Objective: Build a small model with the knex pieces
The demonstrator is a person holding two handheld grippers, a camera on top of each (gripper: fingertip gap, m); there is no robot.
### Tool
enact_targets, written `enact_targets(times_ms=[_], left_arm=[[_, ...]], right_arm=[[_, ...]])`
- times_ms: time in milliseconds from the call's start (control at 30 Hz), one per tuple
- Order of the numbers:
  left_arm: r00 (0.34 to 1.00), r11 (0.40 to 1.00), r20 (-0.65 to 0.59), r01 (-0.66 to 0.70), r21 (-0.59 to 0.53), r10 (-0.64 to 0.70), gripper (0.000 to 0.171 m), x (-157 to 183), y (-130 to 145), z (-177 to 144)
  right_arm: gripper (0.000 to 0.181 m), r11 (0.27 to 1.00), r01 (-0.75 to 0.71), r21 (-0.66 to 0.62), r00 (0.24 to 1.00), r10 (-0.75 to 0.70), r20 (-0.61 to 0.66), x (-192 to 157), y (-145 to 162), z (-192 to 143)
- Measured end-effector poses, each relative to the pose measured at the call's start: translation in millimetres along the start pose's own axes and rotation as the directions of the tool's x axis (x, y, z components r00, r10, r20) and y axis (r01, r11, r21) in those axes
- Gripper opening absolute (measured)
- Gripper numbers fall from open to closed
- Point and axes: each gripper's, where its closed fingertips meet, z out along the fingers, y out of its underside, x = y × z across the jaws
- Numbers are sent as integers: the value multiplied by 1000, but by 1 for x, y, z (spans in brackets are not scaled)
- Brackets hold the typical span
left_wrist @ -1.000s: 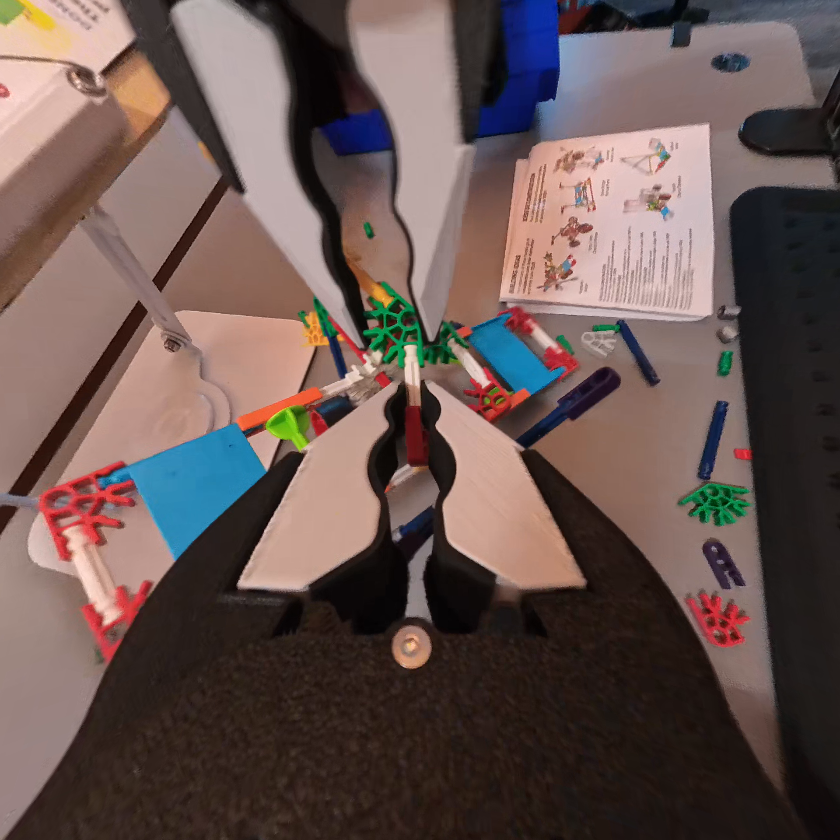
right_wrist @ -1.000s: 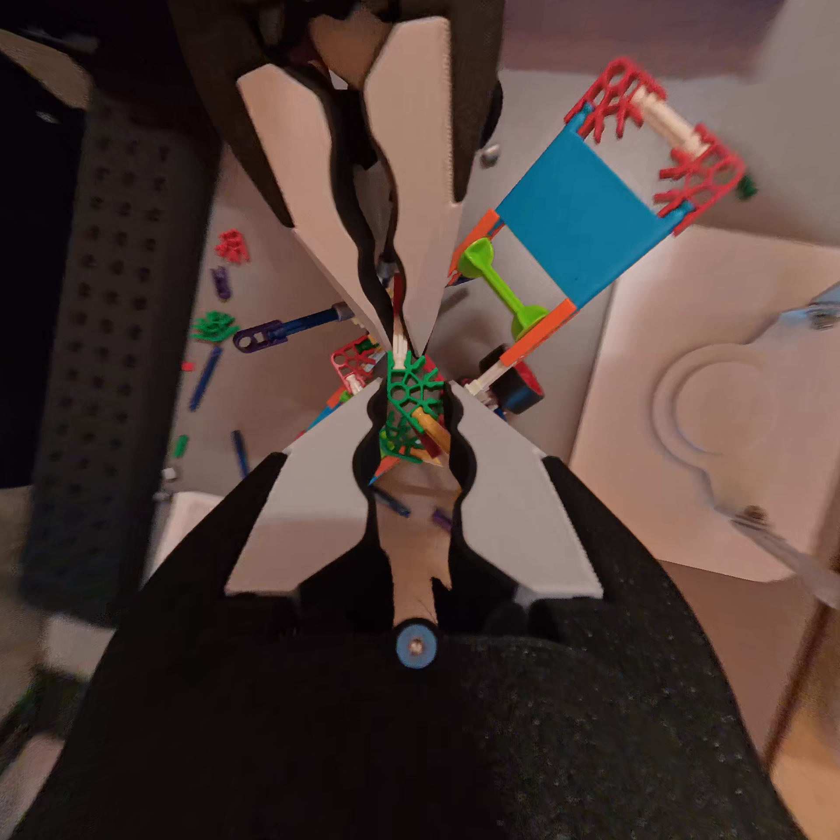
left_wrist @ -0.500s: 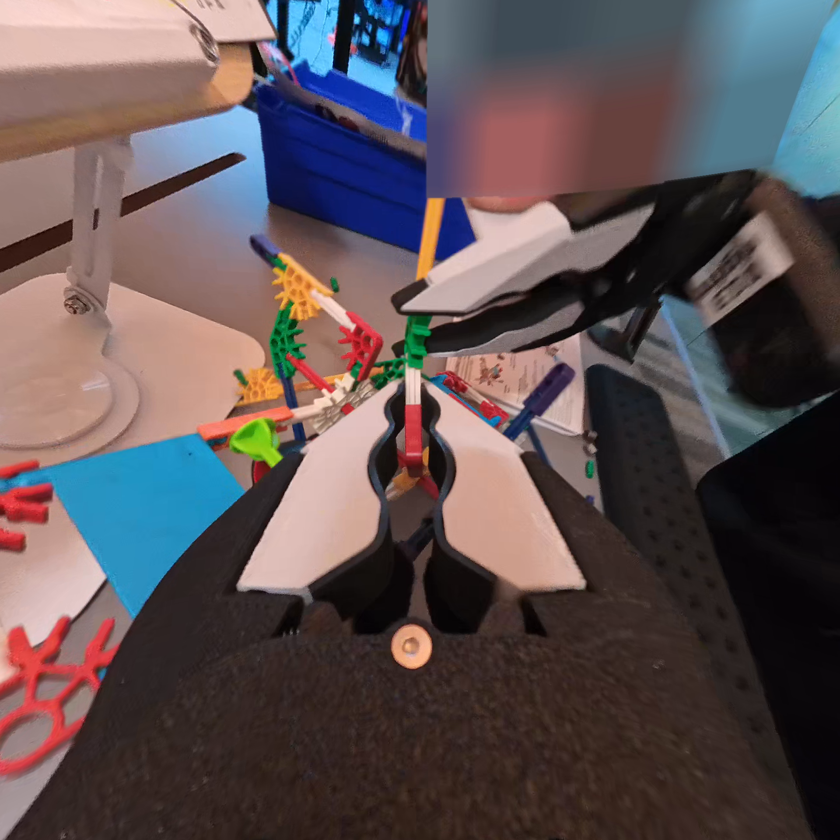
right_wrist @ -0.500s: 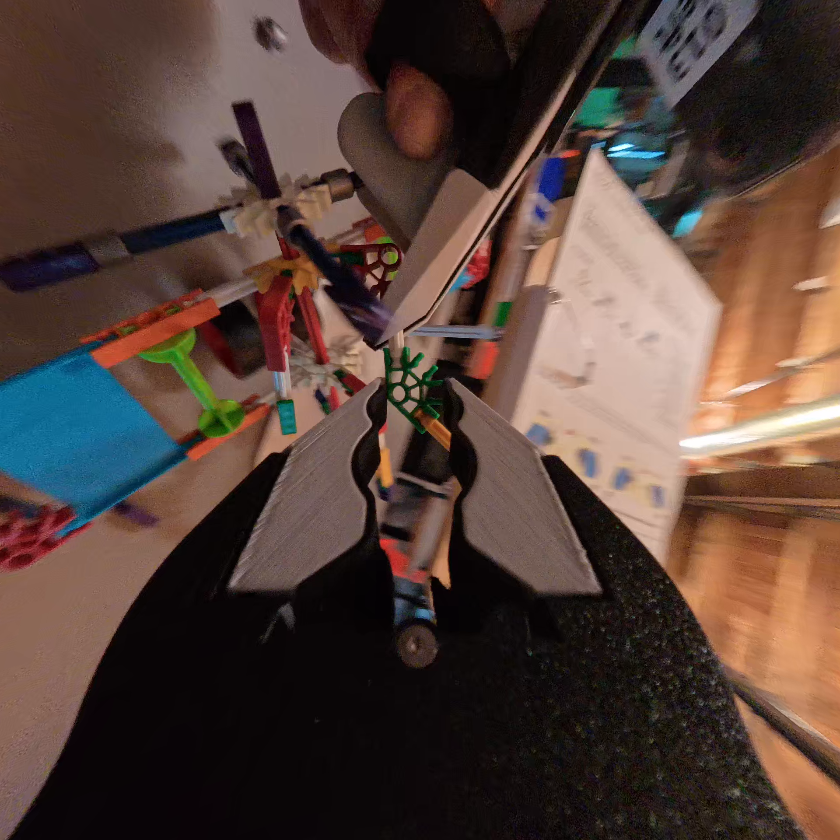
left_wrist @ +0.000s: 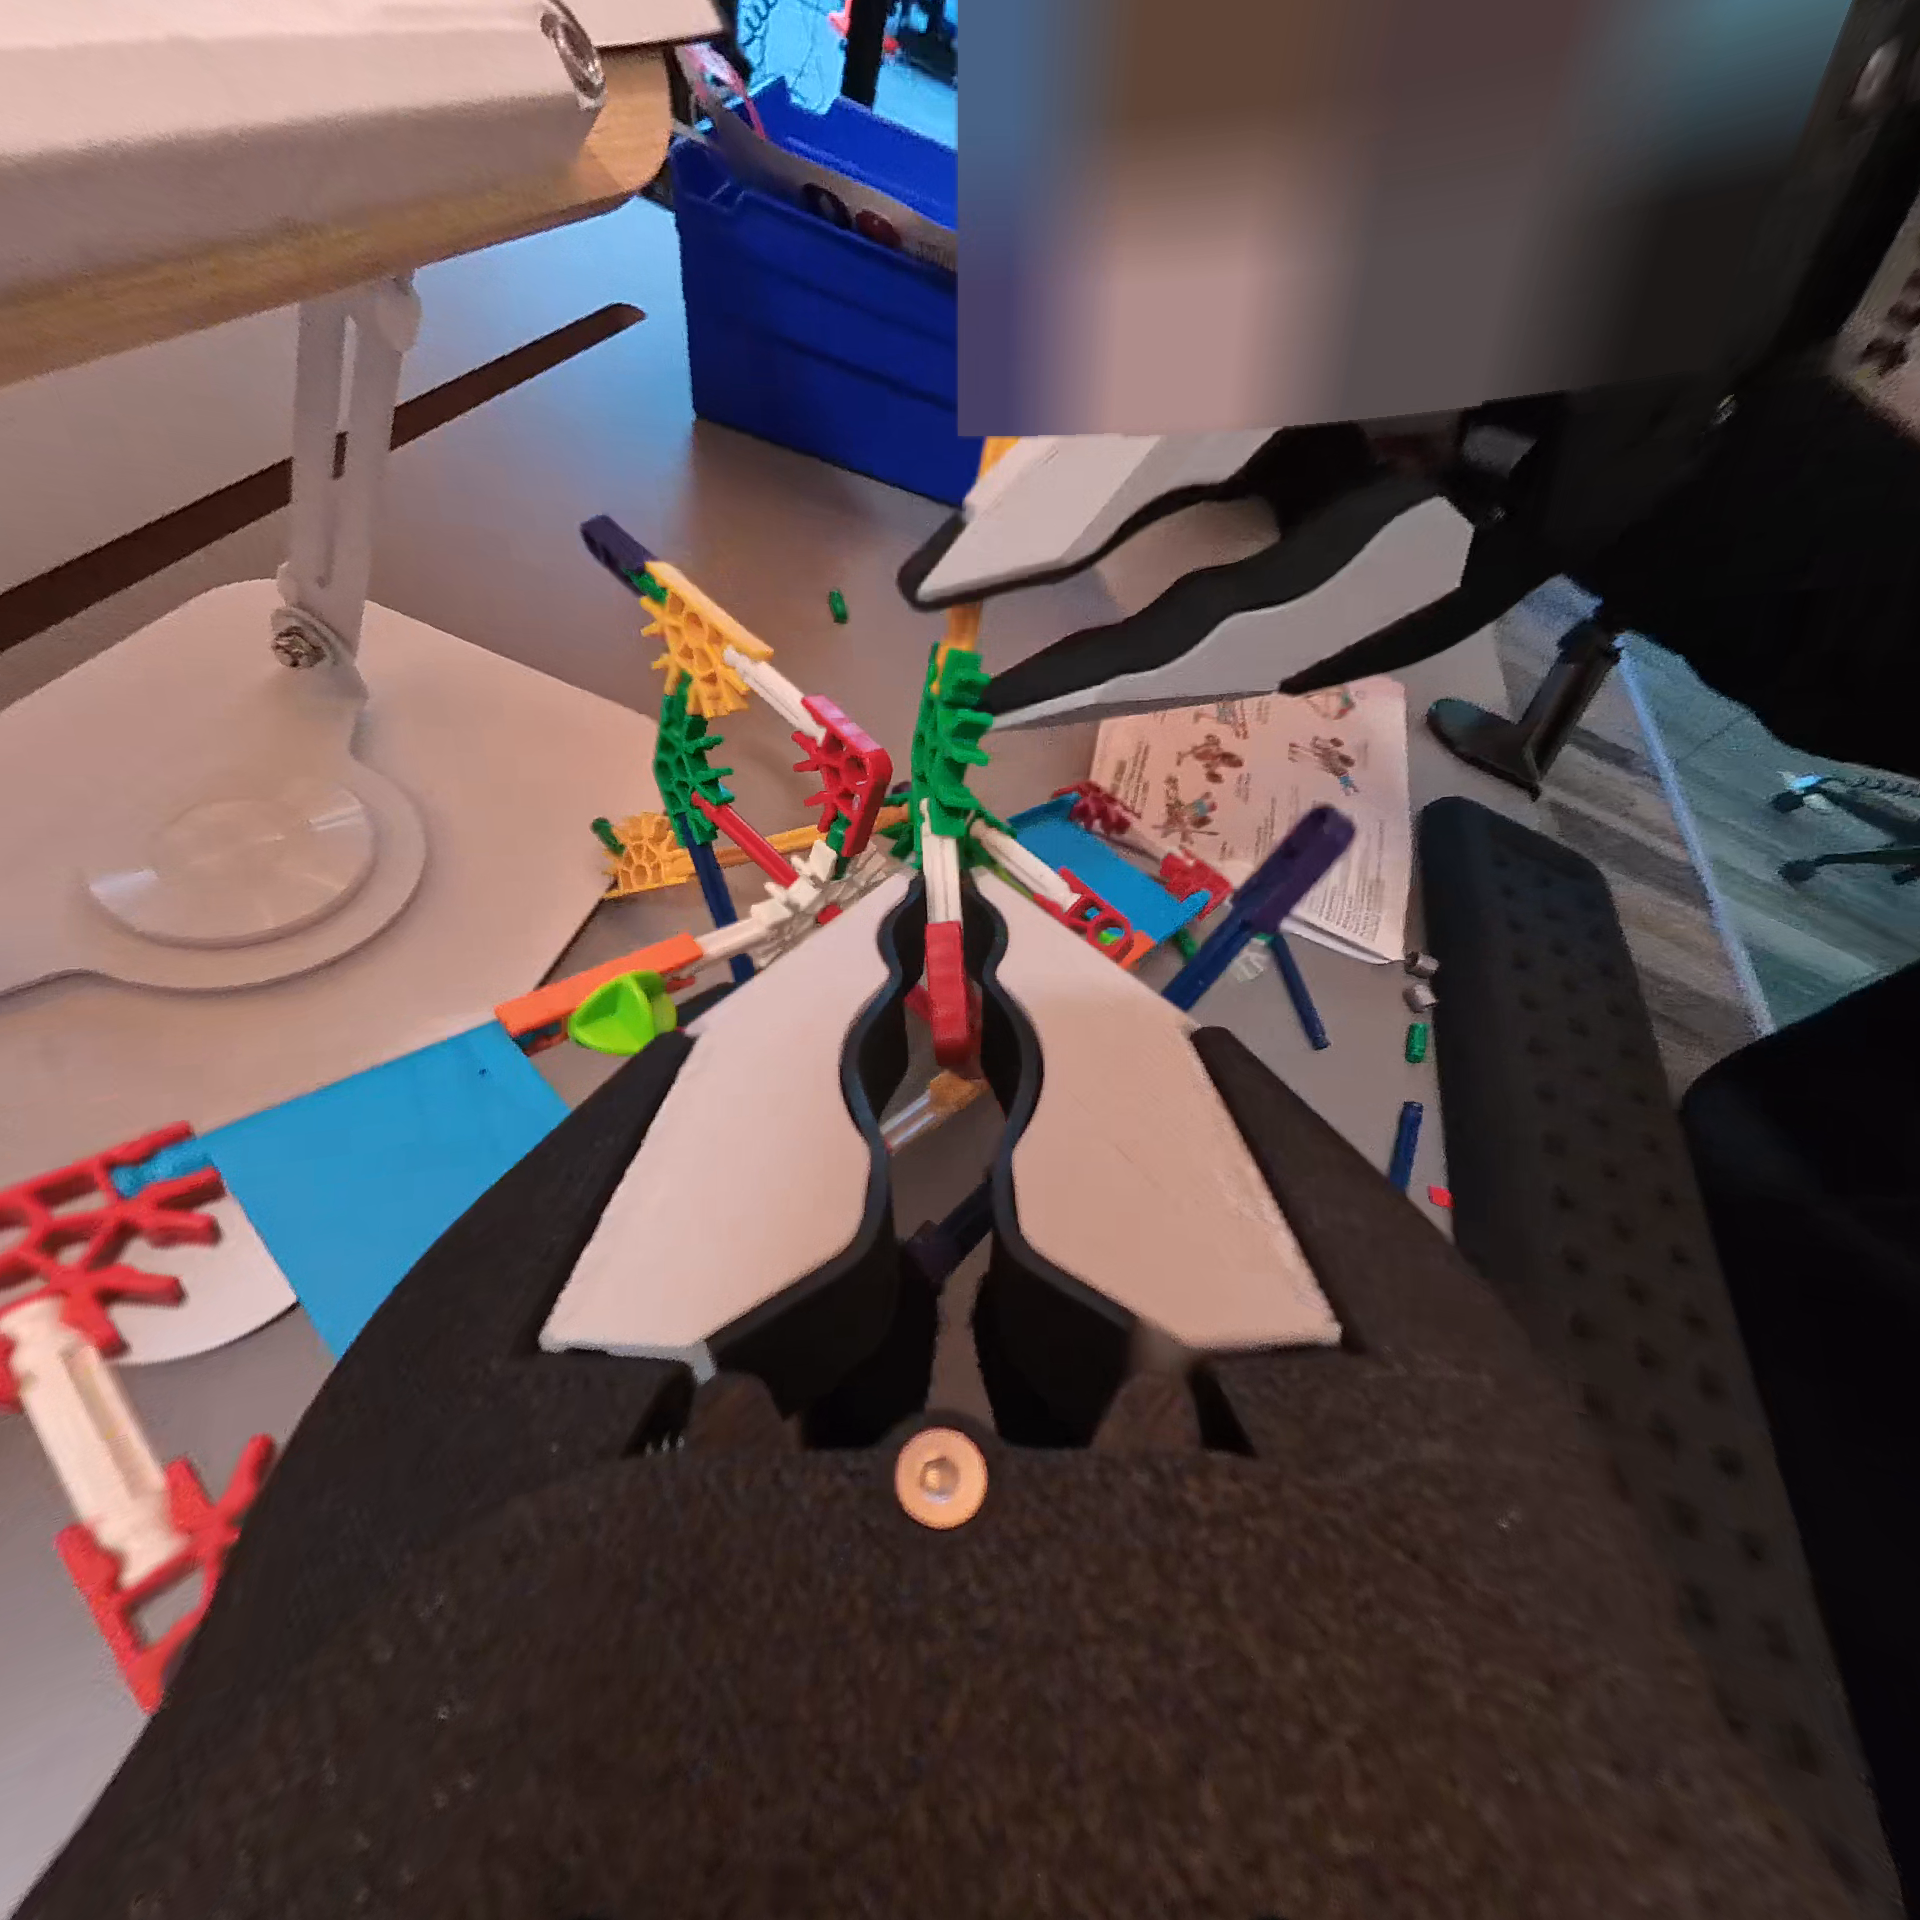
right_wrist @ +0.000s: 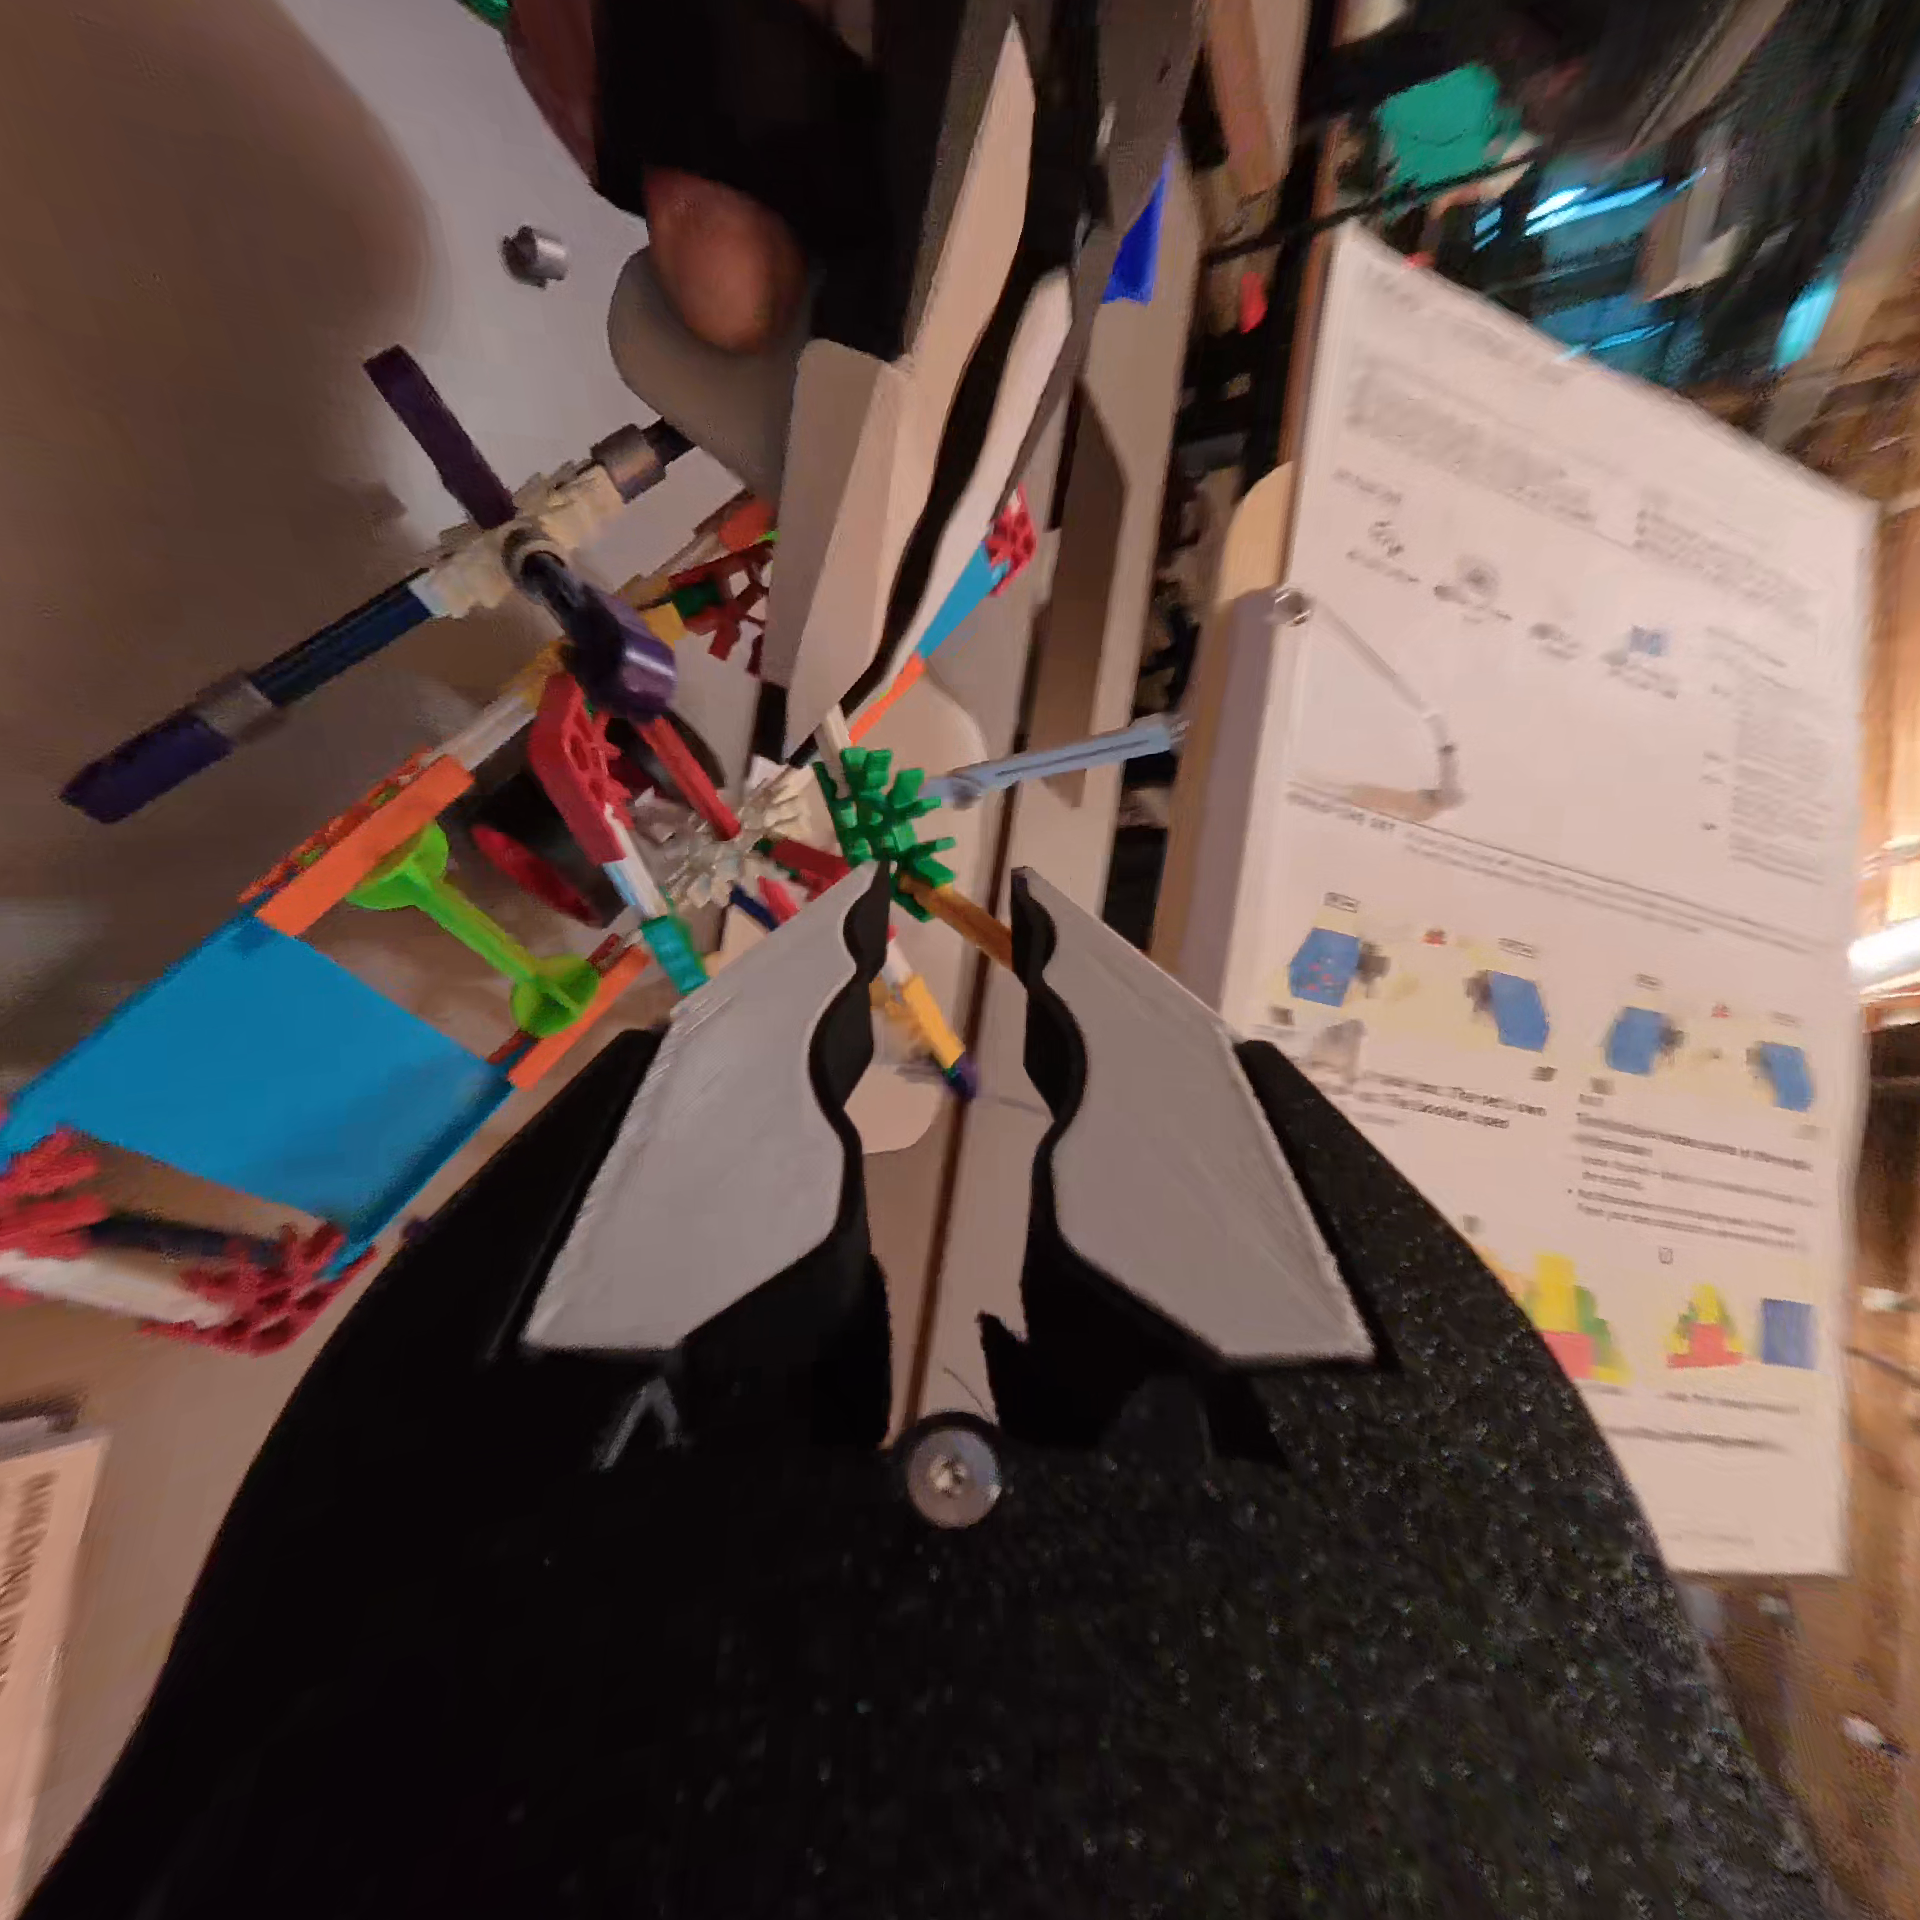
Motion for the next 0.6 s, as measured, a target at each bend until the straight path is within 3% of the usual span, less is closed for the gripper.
enact_targets(times_ms=[233,467,600], left_arm=[[998,999,39,46,-19,-45,11,-10,7,-6],[991,994,88,104,-43,-100,14,-19,13,-14],[990,995,112,86,-45,-81,13,-20,11,-16]], right_arm=[[12,996,82,-18,996,-81,38,-4,3,23],[12,998,-28,56,999,26,48,0,5,38],[12,984,-165,69,981,156,116,1,7,45]])
